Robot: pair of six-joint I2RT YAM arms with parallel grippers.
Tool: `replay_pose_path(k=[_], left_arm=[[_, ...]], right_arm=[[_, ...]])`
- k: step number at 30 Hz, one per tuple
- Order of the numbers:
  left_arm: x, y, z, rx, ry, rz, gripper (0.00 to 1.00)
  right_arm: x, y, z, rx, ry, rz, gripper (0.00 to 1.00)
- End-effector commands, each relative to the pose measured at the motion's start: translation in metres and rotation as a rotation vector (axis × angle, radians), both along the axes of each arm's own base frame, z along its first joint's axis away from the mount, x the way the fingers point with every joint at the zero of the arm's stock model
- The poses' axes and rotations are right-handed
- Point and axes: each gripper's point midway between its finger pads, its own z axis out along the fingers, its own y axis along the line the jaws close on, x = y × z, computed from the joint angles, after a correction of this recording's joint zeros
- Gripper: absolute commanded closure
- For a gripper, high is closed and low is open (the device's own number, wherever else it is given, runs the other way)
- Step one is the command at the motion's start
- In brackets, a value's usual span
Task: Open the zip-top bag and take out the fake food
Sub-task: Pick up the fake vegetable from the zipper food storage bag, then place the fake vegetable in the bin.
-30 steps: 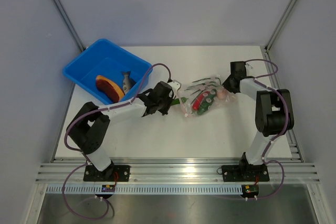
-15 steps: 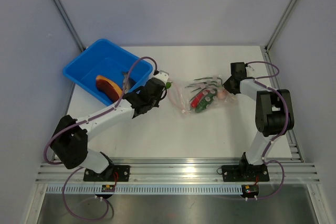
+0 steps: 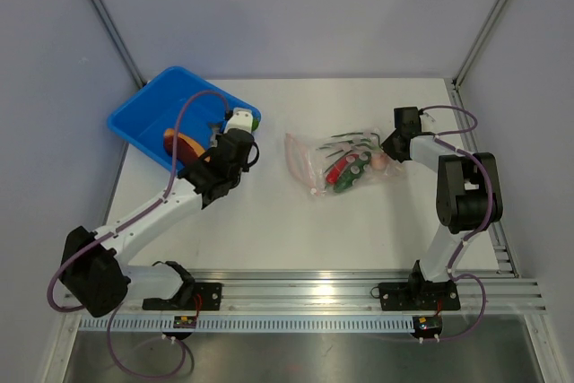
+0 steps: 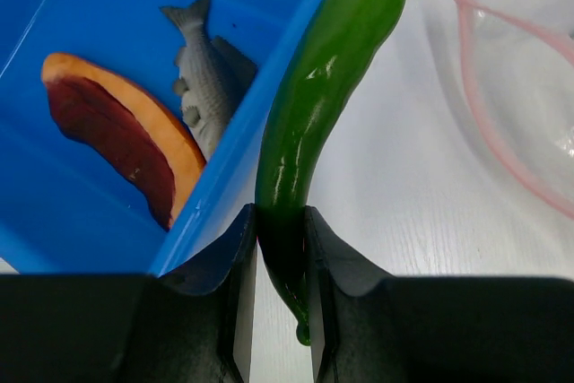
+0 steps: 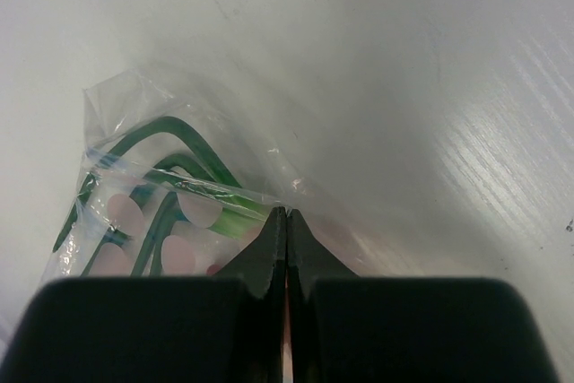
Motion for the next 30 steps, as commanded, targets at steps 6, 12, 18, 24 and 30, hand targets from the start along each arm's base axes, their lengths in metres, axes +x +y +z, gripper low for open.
replay_pose_path(k=[6, 12, 18, 24, 30], left_arm=[[0.032, 0.044, 0.025, -0.189, -0.113, 0.202, 1.00], [0.049, 0.085, 0.026, -0.294, -0.145, 0.381, 1.00], [0.069, 0.115, 0.018, -0.376, -0.107, 0.538, 1.00], [0.087, 0.152, 0.021, -0.353, -0.110, 0.637, 0.95], [0.094, 0.174, -0.002, -0.372, -0.056, 0.694, 0.97]], right_arm=[[0.008, -0.001, 0.017, 0.016, -0.064, -0.016, 1.00], [0.009, 0.004, 0.019, 0.040, -0.075, -0.005, 1.00], [0.009, 0.007, 0.019, 0.058, -0.075, 0.003, 1.00], [0.006, 0.012, 0.017, 0.081, -0.077, 0.016, 1.00], [0.006, 0.011, 0.017, 0.081, -0.080, 0.014, 1.00]])
